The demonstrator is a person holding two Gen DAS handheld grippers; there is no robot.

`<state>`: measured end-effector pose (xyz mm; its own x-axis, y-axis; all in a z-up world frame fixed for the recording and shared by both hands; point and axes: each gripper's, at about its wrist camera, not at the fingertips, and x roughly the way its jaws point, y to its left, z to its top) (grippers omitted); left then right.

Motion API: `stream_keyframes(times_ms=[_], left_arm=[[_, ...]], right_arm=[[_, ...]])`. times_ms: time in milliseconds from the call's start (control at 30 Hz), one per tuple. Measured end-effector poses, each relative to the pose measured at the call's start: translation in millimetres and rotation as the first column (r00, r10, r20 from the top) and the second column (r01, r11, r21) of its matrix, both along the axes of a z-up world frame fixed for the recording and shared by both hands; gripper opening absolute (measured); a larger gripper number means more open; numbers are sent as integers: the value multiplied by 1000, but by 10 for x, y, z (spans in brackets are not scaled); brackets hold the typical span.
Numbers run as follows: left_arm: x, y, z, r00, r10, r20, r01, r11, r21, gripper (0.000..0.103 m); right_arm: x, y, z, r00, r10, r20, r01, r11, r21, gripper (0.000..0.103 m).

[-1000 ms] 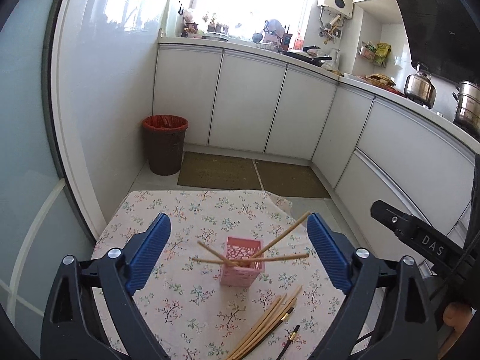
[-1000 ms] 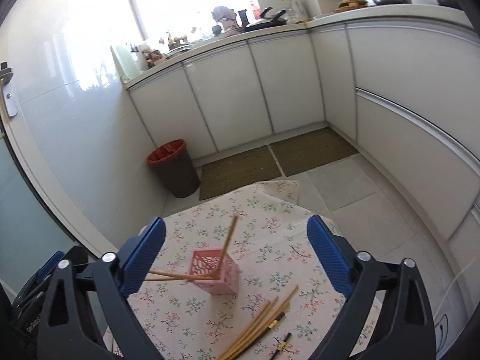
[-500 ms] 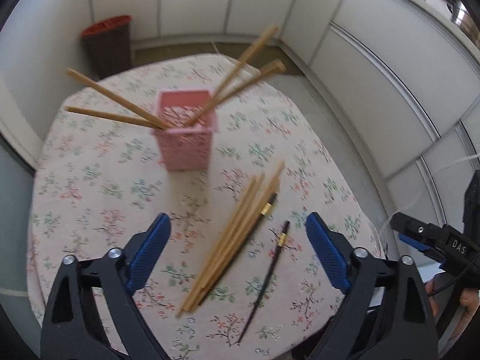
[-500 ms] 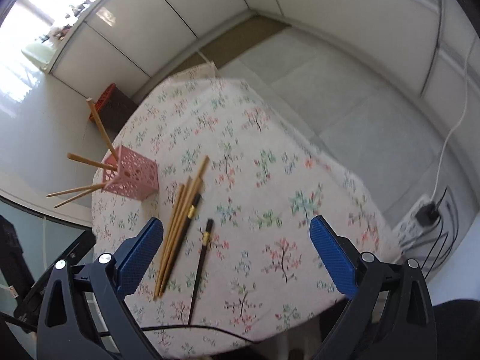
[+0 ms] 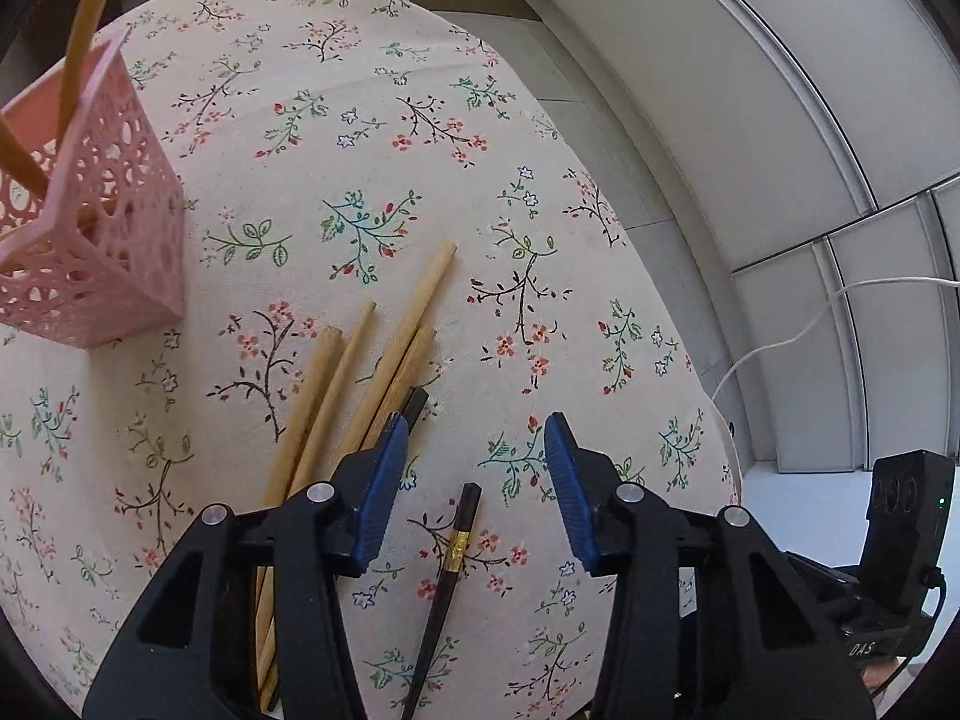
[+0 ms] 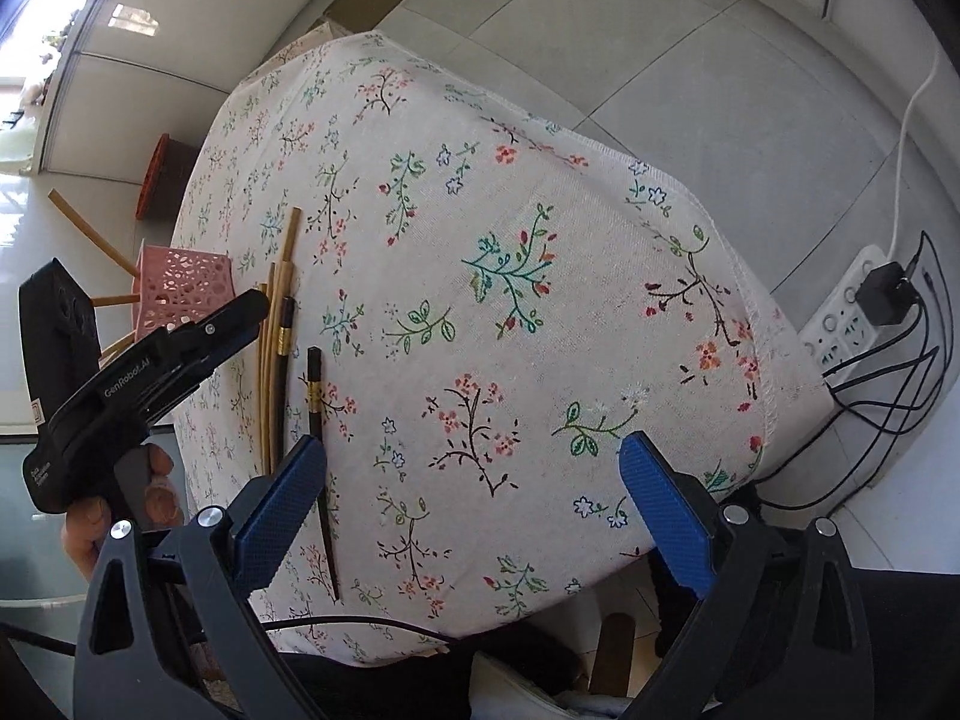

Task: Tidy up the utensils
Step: 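Grasp the black chopstick with the left tool while the right tool grasps a wooden one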

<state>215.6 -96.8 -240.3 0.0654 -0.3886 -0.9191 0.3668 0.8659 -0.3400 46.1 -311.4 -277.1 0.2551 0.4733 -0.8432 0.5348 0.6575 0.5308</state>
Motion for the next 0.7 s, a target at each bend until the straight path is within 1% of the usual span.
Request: stream_keyframes(times_ms=[100,200,233,267,300,367,467,533,567,600,633,667,700], left_arm=[[32,-30,-52,1000,-6,-13,6,1000,1,45],[51,-22,-115,1000,-3,-22,4,1000,19,45],[72,-15,-131,1000,-2,-22,3,1000,21,44],[82,-9,-132,1000,-3,-23,4,1000,25,41],[81,-10,-134,1000,-6,-19,6,999,36,41],[72,-20,-180,1000,-14,-6,15,994,107,40],[56,-35,-184,999,-31,10,30,992,123,38],[50,-38,-188,999,-35,20,32,990,140,34],[49,-38,-189,999,-35,28,31,987,155,30],[50,-33,-190,999,-33,34,26,985,172,23],[48,-27,-194,999,-28,41,20,982,185,20],[46,-16,-197,999,-25,46,16,981,192,13],[45,-1,-198,998,-21,53,10,981,196,10]], right_arm=[[19,26,-22,1000,8,-3,-8,1000,11,95],[27,72,-11,1000,29,2,-29,1000,-1,95],[31,81,-13,999,34,1,-34,999,-3,95],[28,94,-17,999,37,-1,-37,999,-3,95],[26,104,-22,999,41,-4,-41,999,-2,95],[23,118,-35,999,47,-12,-47,999,-1,95],[22,136,-51,998,55,-21,-55,998,-4,95],[24,151,-63,998,60,-27,-60,998,-9,95],[30,160,-72,998,63,-31,-63,998,-11,95],[36,175,-75,997,66,-35,-66,998,-12,95],[34,183,-80,997,67,-38,-67,998,-12,95],[32,197,-80,997,67,-41,-68,998,-11,95],[39,220,-80,997,71,-42,-71,997,-11,95]])
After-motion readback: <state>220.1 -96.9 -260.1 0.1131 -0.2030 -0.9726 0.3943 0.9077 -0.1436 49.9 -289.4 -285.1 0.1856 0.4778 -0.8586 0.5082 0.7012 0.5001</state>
